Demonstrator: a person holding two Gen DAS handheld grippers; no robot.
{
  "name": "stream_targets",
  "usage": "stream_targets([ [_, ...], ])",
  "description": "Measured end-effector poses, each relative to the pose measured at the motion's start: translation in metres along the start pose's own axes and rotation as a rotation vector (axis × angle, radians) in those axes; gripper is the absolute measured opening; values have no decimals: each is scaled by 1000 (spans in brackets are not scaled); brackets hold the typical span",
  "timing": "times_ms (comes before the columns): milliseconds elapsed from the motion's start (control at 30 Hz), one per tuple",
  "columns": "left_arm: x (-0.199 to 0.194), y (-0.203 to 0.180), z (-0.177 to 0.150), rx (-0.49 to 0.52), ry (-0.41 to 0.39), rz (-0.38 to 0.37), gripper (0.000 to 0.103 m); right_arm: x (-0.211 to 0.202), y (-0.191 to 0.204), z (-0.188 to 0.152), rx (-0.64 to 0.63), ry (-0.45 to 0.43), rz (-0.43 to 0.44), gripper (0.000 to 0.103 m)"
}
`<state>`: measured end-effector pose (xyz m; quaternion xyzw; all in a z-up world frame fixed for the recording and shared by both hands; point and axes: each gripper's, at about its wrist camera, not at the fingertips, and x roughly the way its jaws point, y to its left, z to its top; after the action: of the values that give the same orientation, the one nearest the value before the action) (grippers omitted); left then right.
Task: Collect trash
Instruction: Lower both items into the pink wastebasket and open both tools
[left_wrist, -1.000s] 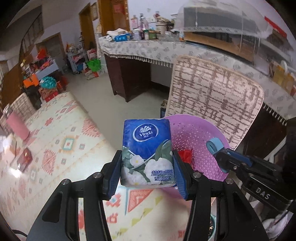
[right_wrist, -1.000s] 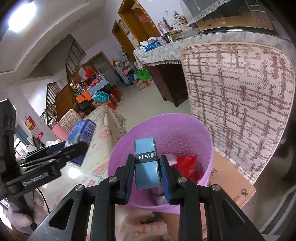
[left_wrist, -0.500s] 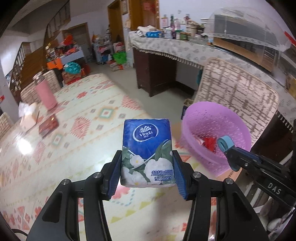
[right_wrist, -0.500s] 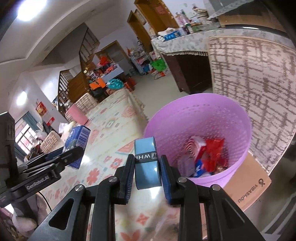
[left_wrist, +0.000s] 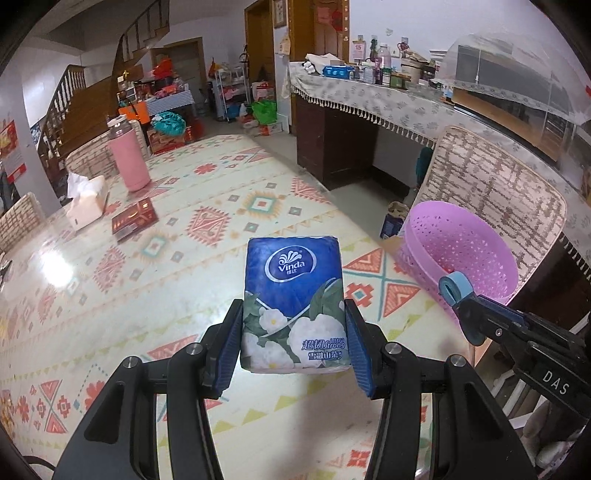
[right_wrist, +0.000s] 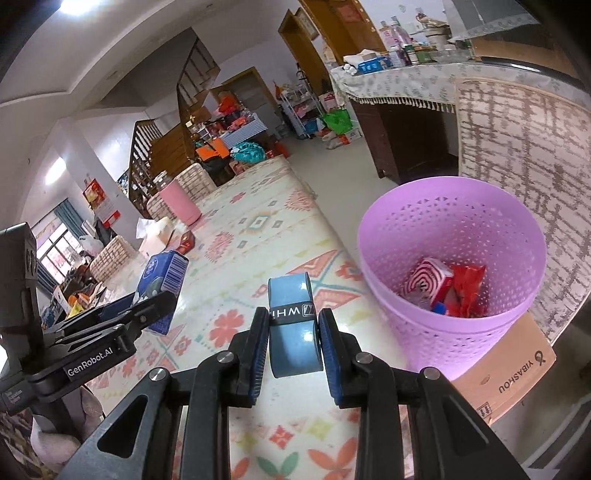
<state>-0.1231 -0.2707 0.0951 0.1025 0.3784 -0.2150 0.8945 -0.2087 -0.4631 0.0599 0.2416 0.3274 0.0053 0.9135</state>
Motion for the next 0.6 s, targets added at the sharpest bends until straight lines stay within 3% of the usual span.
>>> stream_targets([
  [600, -13, 24, -12, -42, -14, 23, 51, 3, 30, -12, -87, -3, -41, 30],
])
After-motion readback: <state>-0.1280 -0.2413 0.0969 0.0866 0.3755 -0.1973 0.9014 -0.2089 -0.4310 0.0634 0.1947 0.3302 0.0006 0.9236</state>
